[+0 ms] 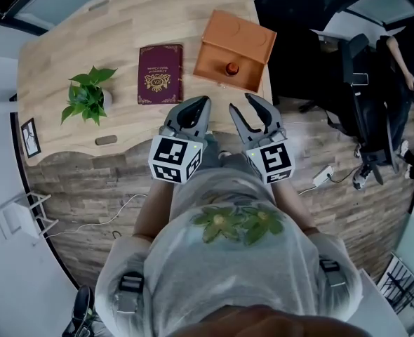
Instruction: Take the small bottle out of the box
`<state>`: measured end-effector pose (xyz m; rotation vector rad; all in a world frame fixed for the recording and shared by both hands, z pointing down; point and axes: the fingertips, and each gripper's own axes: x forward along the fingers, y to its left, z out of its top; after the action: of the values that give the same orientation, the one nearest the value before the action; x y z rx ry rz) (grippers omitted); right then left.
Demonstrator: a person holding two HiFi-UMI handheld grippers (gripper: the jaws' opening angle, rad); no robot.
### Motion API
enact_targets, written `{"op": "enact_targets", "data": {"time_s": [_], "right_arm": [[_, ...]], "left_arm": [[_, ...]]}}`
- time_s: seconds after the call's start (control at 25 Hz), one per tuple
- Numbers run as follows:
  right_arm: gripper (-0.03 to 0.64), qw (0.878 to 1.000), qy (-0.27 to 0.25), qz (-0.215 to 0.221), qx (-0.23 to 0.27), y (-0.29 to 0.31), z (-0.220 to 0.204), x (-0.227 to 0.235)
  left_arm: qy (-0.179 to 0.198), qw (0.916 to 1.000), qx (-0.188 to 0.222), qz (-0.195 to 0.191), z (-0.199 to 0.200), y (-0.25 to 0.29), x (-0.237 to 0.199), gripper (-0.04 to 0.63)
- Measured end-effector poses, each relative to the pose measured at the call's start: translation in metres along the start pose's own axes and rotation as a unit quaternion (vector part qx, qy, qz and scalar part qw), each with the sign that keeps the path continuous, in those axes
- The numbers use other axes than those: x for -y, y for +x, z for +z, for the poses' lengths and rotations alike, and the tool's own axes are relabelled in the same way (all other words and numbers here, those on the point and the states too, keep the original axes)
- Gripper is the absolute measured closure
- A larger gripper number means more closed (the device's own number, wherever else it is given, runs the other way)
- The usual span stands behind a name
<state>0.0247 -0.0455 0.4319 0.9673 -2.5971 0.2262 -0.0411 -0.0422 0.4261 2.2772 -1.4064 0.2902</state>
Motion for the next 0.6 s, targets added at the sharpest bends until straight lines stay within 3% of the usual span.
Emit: {"op": "enact_targets", "data": {"time_s": [0.24, 0.6], "right_arm": [[0.439, 0.998, 0.011, -0.021, -0.051, 0.027, -0.022, 0.014], [0.430, 0.996, 0.034, -0.041, -0.070, 0.059, -0.035, 0.032]], "left_arm": [[0.003, 0.9999, -0.011, -0.011, 0.003, 0.013, -0.019, 0.588], [0.007, 0.9991, -0.031, -0.028, 0.002, 0.035, -0.042, 0.588]]}}
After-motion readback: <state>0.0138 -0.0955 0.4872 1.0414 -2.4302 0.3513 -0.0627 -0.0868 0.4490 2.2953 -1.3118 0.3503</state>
